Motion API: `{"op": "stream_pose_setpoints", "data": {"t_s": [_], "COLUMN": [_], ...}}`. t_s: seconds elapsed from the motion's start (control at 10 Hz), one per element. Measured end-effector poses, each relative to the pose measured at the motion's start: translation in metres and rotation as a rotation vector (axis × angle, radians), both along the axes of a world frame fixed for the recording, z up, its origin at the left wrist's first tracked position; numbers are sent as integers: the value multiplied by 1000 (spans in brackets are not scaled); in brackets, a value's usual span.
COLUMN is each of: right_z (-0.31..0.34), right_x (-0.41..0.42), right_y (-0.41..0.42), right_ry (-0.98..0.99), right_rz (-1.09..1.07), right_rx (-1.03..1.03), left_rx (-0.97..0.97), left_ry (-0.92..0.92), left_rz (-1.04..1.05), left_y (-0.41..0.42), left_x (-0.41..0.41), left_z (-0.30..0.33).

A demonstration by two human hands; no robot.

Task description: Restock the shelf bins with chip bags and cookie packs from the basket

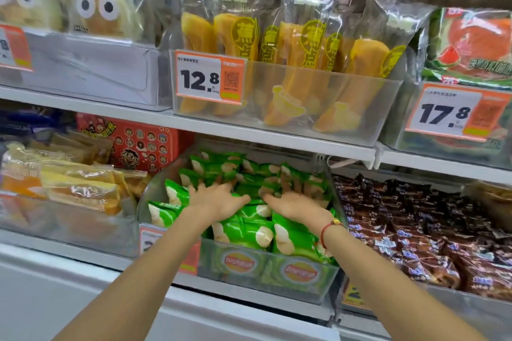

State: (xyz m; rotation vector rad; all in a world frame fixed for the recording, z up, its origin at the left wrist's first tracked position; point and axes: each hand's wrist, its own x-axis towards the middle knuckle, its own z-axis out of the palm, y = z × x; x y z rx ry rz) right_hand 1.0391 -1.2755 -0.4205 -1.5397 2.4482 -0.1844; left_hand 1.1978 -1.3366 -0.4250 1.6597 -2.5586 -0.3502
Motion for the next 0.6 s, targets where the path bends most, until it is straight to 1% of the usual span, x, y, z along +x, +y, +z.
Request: {"op": "stream_pose_setpoints", "data": {"t_s": [0.1,0.3,0.4,0.5,0.6], "right_z": [6,2,18,23,20], "right_x": [-4,-3,-7,-6,-7], "right_y": [3,3,-1,1,43], "right_ry": [-28,-58,-157,-140,-31], "right_rz": [75,67,122,113,161], "right_rx": [80,75,140,127,-204], "left_rx": [10,-44,-18,-83,-380], "left_ry": [0,30,-4,37,205], "left_rz": [-14,7,7,36,0], "left_y": [-5,-4,-2,8,29], "left_x": [0,-3,-3,0,17], "left_z": [1,-9,-5,5,8]}}
